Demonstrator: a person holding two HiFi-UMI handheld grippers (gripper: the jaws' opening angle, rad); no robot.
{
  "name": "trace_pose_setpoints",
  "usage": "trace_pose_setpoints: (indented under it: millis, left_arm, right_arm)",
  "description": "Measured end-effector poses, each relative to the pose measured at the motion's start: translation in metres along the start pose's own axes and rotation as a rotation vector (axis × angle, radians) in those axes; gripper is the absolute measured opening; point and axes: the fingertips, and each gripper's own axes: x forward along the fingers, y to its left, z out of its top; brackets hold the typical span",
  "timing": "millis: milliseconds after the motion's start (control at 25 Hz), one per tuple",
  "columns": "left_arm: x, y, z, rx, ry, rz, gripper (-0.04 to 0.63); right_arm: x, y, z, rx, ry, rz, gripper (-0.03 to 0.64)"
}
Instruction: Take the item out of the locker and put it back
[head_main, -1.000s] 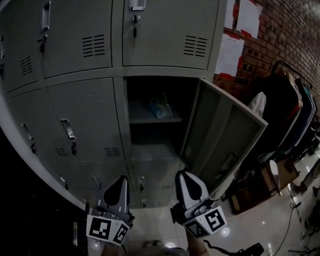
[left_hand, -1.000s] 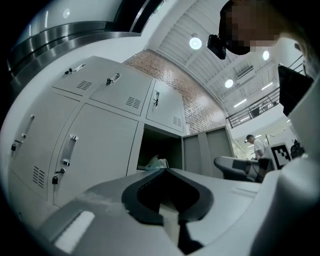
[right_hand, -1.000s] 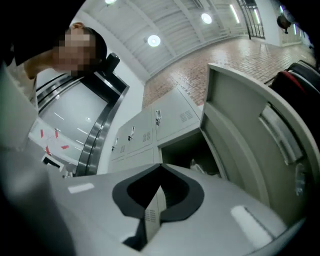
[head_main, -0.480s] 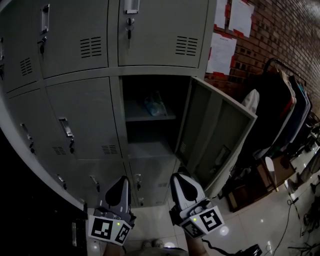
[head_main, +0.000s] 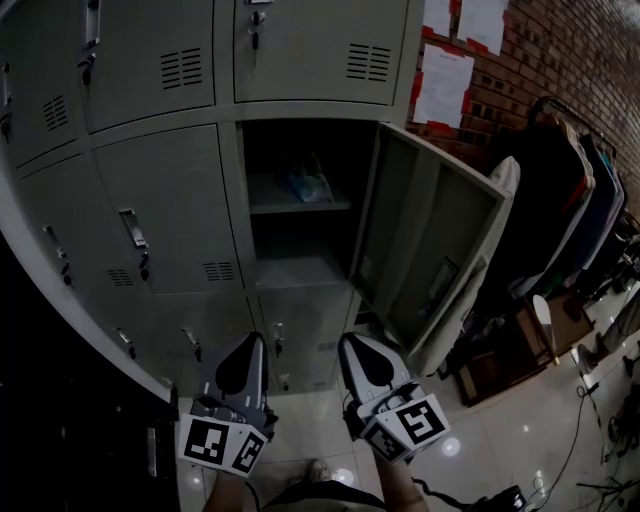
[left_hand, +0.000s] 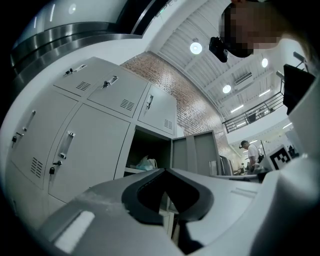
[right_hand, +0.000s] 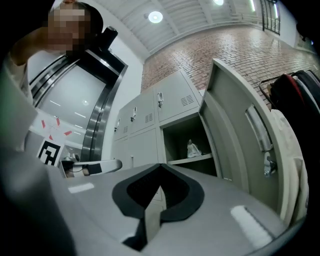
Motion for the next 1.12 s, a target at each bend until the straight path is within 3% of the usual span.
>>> trace_pose_setpoints:
  millis: [240, 600, 880, 1120]
  left_arm:
    - [-0.055, -0.025, -0.019, -0.015, 0.047, -0.031, 0.005]
    - [-0.207, -0.086, -0.026, -0.046, 0.096, -0.036, 0.005]
    - [-0.299, -0.129, 0.018, -0.026, 0.096, -0.031, 0.005]
    - [-0.327, -0.151, 0.046, -0.043, 0.087, 0.008, 0.005]
  right_arm:
    - [-0.039, 0.036, -0.029, 0.024, 0.034, 0.007, 0.003]
    - [-0.157, 0.127, -0.090, 0.117, 0.147, -0.007, 0.003]
    - [-0.229, 0.193, -0.057, 0.166, 0.140, -0.016, 0.003]
    - [-0.250, 0.228, -0.005, 0.084, 0.126, 0.023, 0.003]
